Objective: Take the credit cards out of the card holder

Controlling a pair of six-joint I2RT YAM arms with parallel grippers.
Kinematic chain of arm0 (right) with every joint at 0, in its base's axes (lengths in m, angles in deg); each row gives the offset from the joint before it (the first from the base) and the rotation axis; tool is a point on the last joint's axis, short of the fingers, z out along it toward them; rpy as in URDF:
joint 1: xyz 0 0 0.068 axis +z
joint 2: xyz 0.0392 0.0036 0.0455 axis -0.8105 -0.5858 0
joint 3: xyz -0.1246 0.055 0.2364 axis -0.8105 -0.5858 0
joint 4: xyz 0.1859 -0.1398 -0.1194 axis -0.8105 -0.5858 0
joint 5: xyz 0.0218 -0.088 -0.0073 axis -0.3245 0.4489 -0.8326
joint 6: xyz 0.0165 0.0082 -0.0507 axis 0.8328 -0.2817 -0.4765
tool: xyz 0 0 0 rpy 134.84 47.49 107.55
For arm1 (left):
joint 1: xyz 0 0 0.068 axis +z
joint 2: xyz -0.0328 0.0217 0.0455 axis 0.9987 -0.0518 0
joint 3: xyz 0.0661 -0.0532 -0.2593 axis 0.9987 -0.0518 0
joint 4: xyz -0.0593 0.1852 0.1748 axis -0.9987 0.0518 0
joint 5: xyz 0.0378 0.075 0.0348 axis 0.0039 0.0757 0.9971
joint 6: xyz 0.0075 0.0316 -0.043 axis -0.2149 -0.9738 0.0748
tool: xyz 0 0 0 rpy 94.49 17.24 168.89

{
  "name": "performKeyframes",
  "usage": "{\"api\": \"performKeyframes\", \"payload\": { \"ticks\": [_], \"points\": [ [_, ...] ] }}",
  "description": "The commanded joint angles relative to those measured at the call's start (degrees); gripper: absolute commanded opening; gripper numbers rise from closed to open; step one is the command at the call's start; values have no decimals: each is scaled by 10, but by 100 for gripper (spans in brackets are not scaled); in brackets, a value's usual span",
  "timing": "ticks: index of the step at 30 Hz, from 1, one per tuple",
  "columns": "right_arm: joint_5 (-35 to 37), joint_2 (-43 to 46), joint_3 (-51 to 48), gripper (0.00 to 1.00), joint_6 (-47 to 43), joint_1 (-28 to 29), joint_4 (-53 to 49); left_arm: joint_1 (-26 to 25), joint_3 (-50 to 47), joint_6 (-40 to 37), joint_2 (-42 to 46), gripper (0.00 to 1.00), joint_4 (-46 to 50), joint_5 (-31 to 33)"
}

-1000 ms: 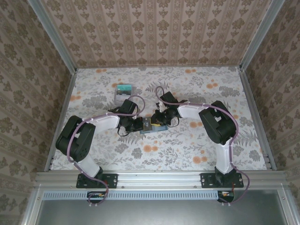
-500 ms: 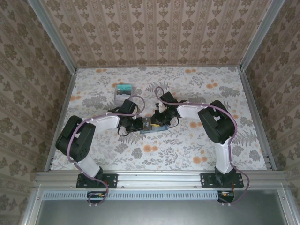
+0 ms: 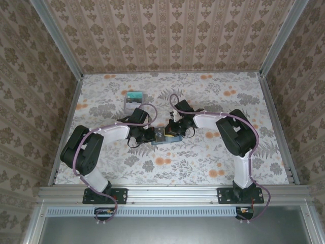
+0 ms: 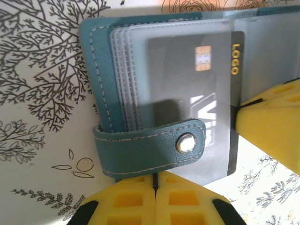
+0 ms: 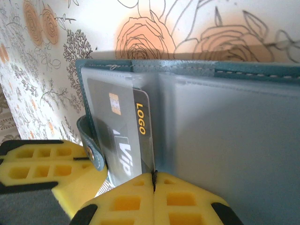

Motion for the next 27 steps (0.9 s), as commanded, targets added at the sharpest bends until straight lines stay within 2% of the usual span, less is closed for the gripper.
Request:
{"api": "performKeyframes", "payload": {
  "ticks": [1, 8, 9, 11, 16, 25, 27],
  "points": [
    [-1, 34, -17, 0, -7, -17, -4, 3, -10, 8, 2, 2, 13, 0],
    [-8, 35, -25, 0, -8, -20, -3, 3, -9, 8, 2, 2, 11, -4],
    [-9, 32, -25, 7, -7, -18, -2, 3, -10, 7, 2, 2, 12, -4],
    [-10, 27, -24, 15, -6, -15, 2, 3, -9, 7, 2, 2, 11, -5],
    [-13, 8, -14, 23, -6, -3, 4, 2, -11, 7, 2, 2, 11, -8],
    [-9, -1, -12, 23, -5, 4, 6, -1, -14, 8, 4, 2, 9, -11],
    [-8, -3, -11, 21, -5, 4, 6, -1, -14, 8, 3, 1, 8, -12]
  ]
}}
